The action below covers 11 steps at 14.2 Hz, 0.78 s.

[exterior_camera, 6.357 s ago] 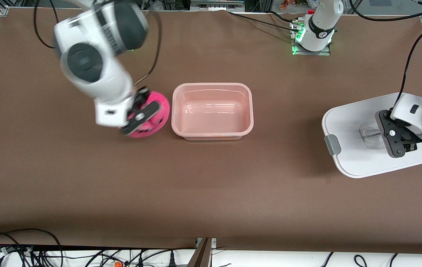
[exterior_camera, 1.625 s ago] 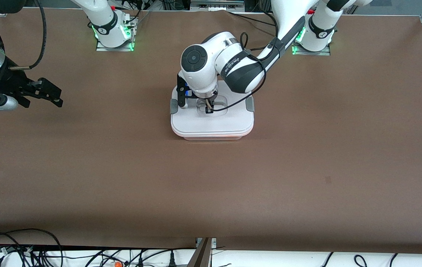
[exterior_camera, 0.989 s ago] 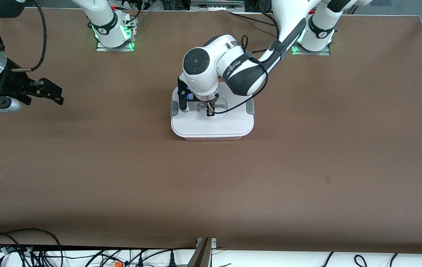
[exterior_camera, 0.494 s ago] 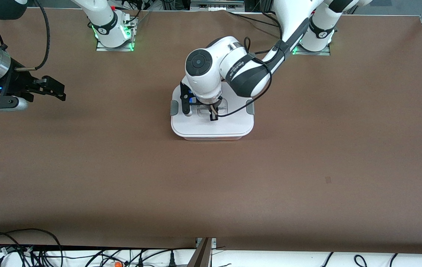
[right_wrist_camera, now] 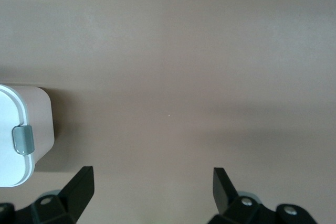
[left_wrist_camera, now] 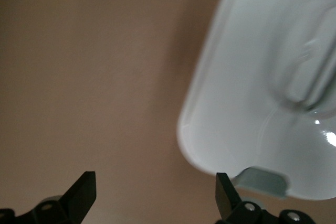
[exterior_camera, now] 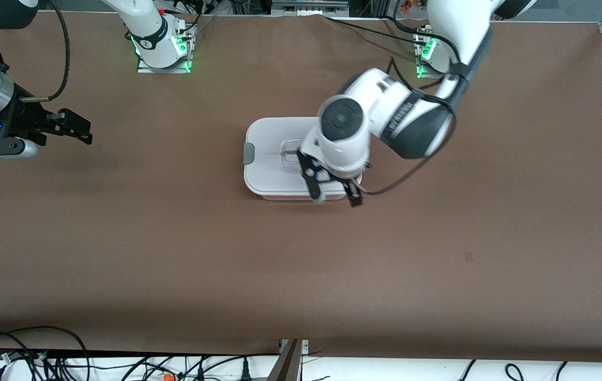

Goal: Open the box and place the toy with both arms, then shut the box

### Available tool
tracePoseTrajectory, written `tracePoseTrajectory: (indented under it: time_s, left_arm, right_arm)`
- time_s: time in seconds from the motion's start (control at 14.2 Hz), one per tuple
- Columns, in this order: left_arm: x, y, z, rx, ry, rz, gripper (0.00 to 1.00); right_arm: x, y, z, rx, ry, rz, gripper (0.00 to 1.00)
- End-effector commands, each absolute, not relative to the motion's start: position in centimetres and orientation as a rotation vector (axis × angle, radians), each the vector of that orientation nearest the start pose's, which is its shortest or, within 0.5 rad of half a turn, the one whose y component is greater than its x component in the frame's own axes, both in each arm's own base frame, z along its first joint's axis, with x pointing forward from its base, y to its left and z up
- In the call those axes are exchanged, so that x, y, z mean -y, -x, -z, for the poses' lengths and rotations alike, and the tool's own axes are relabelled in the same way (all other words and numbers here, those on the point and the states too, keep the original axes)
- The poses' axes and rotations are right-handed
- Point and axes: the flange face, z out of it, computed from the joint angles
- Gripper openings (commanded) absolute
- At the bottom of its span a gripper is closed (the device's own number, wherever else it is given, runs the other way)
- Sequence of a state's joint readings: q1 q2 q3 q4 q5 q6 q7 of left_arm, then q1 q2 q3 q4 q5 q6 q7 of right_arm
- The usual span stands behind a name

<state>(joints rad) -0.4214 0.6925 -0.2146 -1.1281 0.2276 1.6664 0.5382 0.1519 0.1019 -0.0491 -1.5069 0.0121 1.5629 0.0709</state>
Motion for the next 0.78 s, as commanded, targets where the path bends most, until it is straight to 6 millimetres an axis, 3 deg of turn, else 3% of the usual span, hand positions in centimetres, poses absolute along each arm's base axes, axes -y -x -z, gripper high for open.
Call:
tracePoseTrajectory:
  time_s: [0.0,0.07,0.21,0.28,0.42,0.57,0.71]
  left_arm:
    - [32.1,-64.8,-43.1,-1.527,2.547,-0.176,1.00]
    - [29.9,-65.8,-43.3,-1.471,2.561,-0.173,1.00]
    - [25.3,-68.6,-46.6,-1.353,2.607,-0.071,1.00]
    - [23.4,-69.4,-47.3,-1.312,2.626,-0.050,1.00]
    - [20.5,-70.0,-48.8,-1.230,2.656,-0.028,1.00]
    - [15.7,-70.7,-50.8,-1.095,2.740,0.011,1.00]
    - [9.2,-70.4,-52.9,-0.912,2.899,0.042,1.00]
  right_arm:
    - [-5.2,-58.6,-59.7,0.044,3.148,-0.050,1.00]
    - [-5.2,-59.2,-59.1,0.038,3.138,-0.032,1.00]
    - [-5.2,-59.9,-58.0,0.040,3.135,-0.044,1.00]
    - [-5.3,-59.8,-57.6,0.047,3.135,-0.065,1.00]
    - [-5.2,-59.2,-57.1,0.046,3.144,-0.153,1.00]
    - [-5.0,-57.6,-57.9,0.041,3.149,-0.264,1.00]
    - [-4.2,-56.4,-59.3,0.026,3.167,-0.291,1.00]
